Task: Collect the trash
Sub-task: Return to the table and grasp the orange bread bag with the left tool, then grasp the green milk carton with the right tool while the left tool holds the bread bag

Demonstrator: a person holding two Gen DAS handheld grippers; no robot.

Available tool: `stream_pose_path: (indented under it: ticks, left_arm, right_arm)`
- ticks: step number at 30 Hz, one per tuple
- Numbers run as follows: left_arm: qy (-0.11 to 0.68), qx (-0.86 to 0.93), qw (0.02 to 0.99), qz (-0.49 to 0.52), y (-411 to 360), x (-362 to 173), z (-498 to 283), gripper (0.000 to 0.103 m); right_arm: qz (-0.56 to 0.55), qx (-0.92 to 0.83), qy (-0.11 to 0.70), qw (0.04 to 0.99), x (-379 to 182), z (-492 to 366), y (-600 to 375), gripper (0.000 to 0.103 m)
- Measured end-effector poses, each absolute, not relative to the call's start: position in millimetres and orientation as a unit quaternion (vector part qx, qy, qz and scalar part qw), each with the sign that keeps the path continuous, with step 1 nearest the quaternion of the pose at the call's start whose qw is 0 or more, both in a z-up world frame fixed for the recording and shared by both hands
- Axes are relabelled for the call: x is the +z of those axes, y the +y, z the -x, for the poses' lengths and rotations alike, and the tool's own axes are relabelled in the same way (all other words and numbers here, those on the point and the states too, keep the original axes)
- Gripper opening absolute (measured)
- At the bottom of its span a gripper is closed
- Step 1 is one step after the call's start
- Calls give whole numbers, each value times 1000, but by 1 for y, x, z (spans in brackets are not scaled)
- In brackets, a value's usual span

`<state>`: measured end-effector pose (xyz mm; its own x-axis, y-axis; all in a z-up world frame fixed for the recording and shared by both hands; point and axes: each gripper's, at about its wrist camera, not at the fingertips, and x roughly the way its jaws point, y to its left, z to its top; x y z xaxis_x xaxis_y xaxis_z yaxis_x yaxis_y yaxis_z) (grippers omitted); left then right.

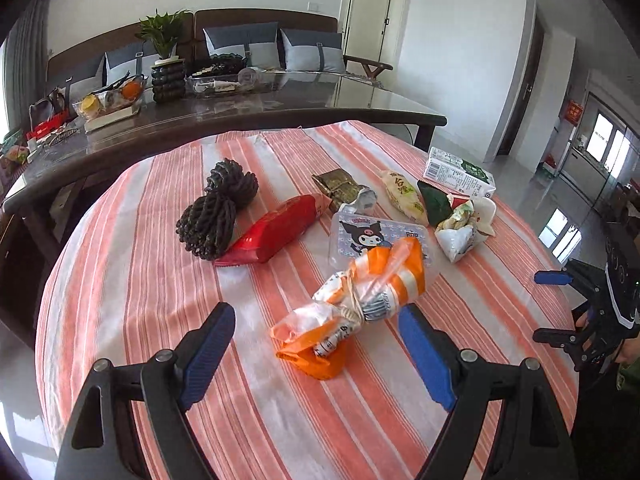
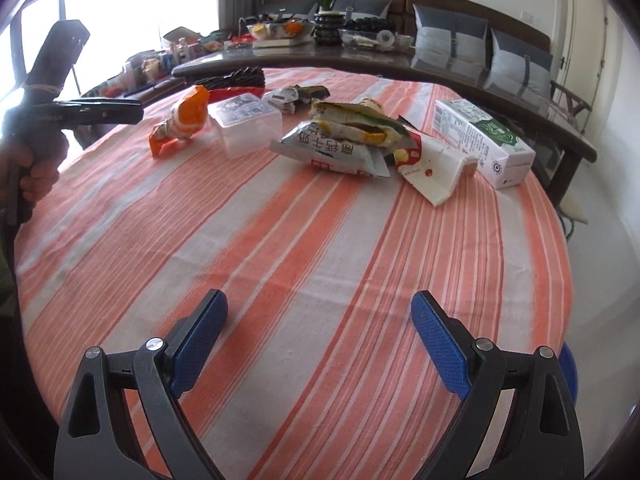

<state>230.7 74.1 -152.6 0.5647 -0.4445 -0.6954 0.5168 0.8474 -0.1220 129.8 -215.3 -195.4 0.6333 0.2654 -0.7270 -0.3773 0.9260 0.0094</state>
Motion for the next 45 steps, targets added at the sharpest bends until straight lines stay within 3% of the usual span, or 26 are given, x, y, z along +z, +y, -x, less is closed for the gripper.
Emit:
stream_pose_path:
  ticks: [5, 9, 12, 27, 28, 31, 41, 45]
  left_arm:
    - [429, -350, 832, -23, 68, -177, -247, 86]
    - [465, -451, 761, -22, 49, -177, -215, 86]
    - [442, -430, 783, -80, 37, -168, -196, 86]
    - [440, -337, 823, -121, 11, -190, -222, 85]
    - [439, -336, 825, -114, 10, -189, -219, 82]
    - [434, -325, 833, -105, 4, -187, -207, 52]
    - [453, -256, 854, -2, -26, -185, -157, 53]
    - [442, -239, 865, -20, -36, -186, -156, 59]
  right_arm:
    - [72, 170, 386, 904, -195, -125, -218, 94]
    - [73, 162, 382, 907, -191, -124, -223, 94]
    - [60, 157, 380, 910, -187, -124, -232, 94]
    - [38, 134, 395, 908, -193, -132, -255, 94]
    - [37, 131, 396, 908, -193, -133, -257, 94]
    - [28, 124, 397, 909, -193, -137, -265, 94]
    - [6, 103, 390, 915, -186, -151, -285, 94]
    - [6, 61, 379, 923, -178, -180, -313, 94]
